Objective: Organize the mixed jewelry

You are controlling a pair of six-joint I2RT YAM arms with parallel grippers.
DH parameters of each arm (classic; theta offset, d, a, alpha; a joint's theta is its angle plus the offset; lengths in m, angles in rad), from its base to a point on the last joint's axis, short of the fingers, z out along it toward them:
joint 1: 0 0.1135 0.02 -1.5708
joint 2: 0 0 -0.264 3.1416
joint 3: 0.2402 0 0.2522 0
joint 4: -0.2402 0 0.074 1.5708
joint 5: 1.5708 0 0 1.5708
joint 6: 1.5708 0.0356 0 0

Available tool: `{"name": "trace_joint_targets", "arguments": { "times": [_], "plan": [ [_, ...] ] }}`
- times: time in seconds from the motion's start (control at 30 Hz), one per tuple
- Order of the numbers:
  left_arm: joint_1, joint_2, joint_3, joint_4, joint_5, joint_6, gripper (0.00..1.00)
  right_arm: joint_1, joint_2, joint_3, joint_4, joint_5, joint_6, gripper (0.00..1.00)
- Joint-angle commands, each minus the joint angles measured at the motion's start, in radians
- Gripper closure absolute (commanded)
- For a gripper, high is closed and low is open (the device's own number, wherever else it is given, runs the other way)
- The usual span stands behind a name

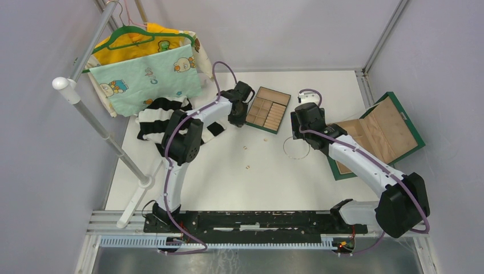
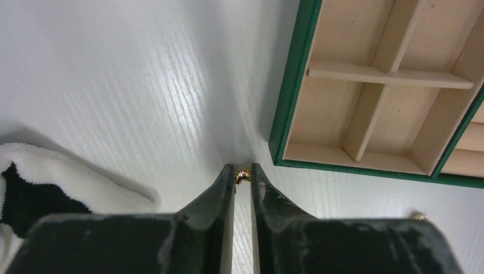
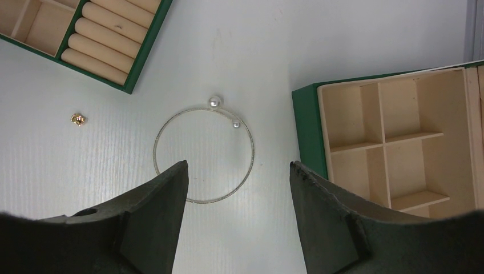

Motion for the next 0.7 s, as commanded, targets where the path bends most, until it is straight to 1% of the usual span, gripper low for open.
{"name": "trace_joint_targets", "arguments": {
  "times": [0.0,0.33,0.47,0.57,0.67],
  "plan": [
    [0.010,-0.046,0.038,-0.067,0.040,0.022,0.90,-0.003,-0.012,0.029,0.025,0.018,0.008,0.29],
    [0.067,-0.099,0.070,-0.108,0.208,0.001,0.90,-0.002,-0.018,0.022,0.025,0.013,0.008,0.29],
    [0.077,-0.116,0.073,-0.118,0.215,-0.001,0.90,-0.003,-0.026,0.015,0.026,0.009,0.009,0.29],
    [0.080,-0.136,0.072,-0.128,0.217,-0.003,0.88,-0.002,-0.030,0.010,0.026,-0.002,0.010,0.29],
    [0.089,-0.165,0.070,-0.144,0.263,-0.006,0.82,-0.002,-0.032,0.008,0.025,-0.019,0.008,0.29]
  ]
}}
